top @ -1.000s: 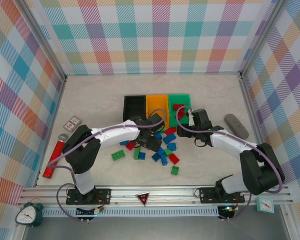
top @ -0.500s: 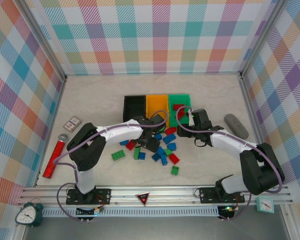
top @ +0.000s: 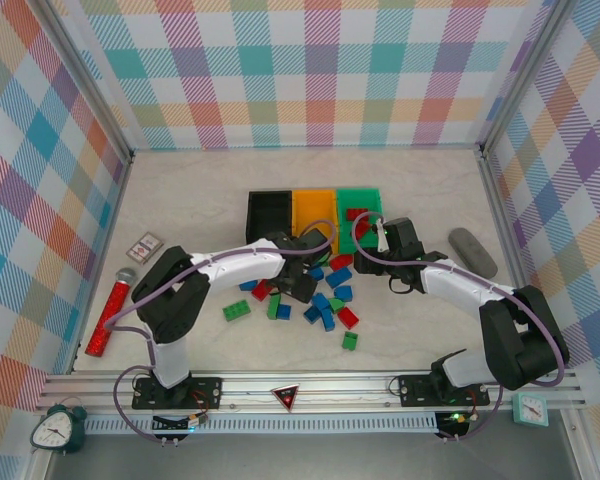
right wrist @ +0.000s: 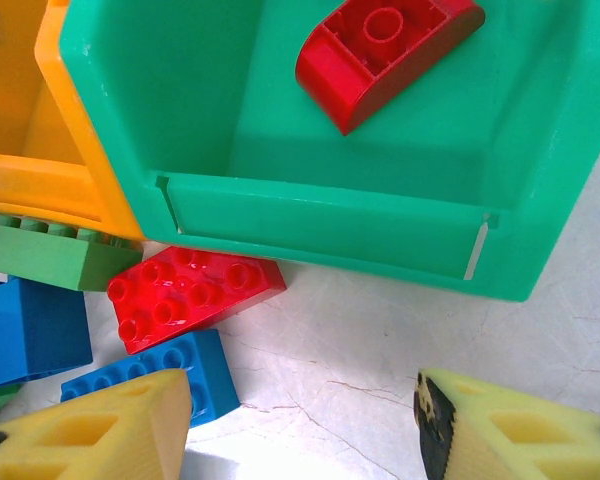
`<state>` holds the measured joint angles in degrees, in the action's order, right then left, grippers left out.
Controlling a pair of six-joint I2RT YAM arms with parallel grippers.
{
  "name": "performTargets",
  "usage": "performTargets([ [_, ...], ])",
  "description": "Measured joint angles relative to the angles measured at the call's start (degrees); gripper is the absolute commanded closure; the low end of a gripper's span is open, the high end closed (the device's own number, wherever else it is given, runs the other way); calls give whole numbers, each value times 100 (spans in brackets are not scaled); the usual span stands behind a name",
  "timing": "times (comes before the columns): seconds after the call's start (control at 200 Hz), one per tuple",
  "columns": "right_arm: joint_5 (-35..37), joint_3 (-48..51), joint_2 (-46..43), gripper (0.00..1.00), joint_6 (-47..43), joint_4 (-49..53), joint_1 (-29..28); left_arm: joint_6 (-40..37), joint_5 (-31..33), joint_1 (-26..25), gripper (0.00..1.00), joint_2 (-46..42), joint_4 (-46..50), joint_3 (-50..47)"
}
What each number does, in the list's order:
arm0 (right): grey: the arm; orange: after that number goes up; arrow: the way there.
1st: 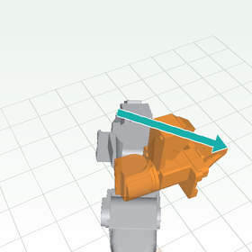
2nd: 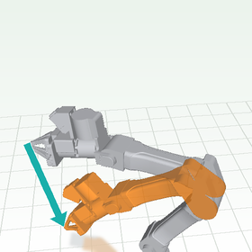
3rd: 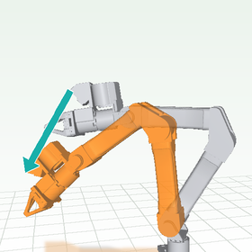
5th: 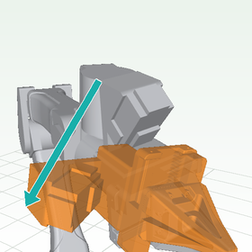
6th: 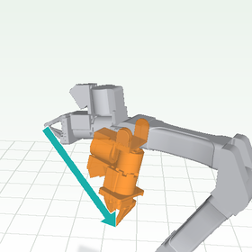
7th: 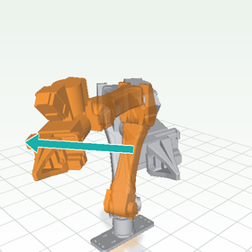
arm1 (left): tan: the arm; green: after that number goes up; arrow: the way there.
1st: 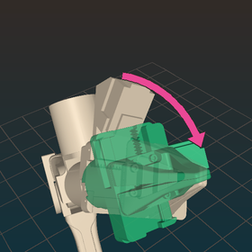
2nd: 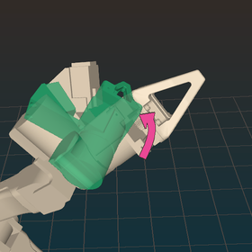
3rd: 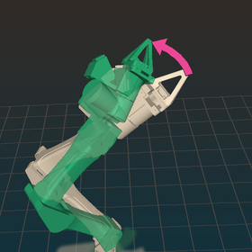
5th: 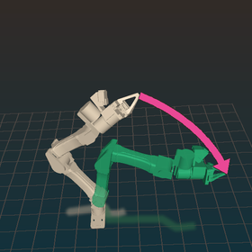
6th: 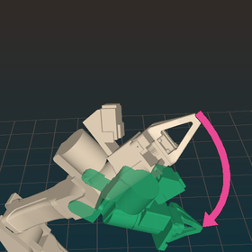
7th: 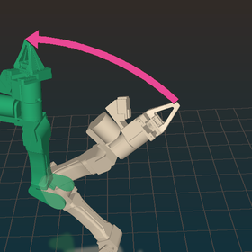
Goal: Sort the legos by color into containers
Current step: Pick up the lego from the center of the table, then place the lego in the container.
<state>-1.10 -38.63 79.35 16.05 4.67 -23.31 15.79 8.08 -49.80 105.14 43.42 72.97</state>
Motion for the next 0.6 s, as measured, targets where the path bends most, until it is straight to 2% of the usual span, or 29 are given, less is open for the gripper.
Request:
performTargets([
  [0.27, 234, 74, -59, 38, 157, -44, 7, 20, 22, 0, 35, -857, 48, 280],
  [0.47, 356, 299, -345, 38, 439, -72, 389, -4, 59, 0, 35, -831, 2, 1423],
  [0.6, 341, 439, -483, 38, 601, -72, 708, -26, 39, 0, 35, -326, -55, 2500],
])
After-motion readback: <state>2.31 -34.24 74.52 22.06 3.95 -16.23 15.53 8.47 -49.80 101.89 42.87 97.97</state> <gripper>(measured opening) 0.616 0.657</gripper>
